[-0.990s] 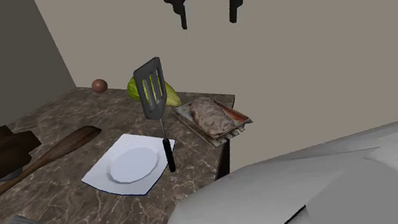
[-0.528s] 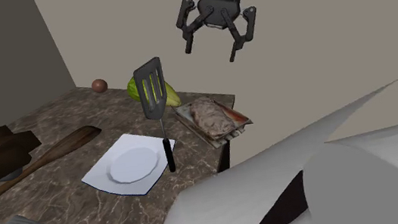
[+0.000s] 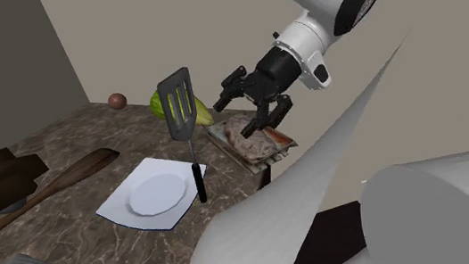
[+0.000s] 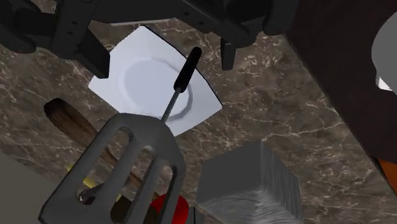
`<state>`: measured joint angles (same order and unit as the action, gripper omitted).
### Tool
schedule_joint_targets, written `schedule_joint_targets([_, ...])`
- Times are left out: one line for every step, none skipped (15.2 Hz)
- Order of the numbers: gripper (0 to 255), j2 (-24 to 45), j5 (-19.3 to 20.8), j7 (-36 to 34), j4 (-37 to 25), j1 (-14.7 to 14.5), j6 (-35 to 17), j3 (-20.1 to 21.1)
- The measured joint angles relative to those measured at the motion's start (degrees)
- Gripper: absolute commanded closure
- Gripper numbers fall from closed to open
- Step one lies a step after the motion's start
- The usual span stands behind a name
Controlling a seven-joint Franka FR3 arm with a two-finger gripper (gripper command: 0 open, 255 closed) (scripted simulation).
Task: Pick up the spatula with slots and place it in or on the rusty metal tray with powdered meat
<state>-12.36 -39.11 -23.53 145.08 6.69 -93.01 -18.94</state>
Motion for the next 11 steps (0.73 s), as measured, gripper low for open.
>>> schedule_joint_targets([0,0.97,-3.86,-1.08,2.57,0.27,-0.08,-0.68])
schedule_joint_targets([0,2.37,-7.85,-1.97,4.84,0.42,-0.08,-1.3])
schedule_joint_targets([0,4.23,-12.0,-2.57,6.78,0.52,0.1,-1.91])
schedule_joint_targets([0,4.82,-14.62,-3.12,8.25,0.55,0.11,-2.12])
schedule_joint_targets([0,5.17,-16.33,-3.4,9.03,0.37,-0.08,-2.03])
schedule_joint_targets([0,5.43,-17.57,-3.55,9.43,0.07,-0.36,-1.79])
schedule_joint_targets([0,5.37,-18.51,-3.56,10.03,-0.26,-0.81,-1.47])
schedule_joint_targets([0,5.46,-19.25,-3.5,10.32,-0.57,-1.18,-1.17])
schedule_joint_targets([0,5.5,-20.05,-3.37,10.73,-0.96,-1.68,-0.78])
schedule_joint_targets([0,5.16,-20.75,-3.4,11.3,-1.34,-2.2,-0.38])
schedule_joint_targets([0,5.02,-21.77,-3.34,11.8,-1.9,-2.86,0.2])
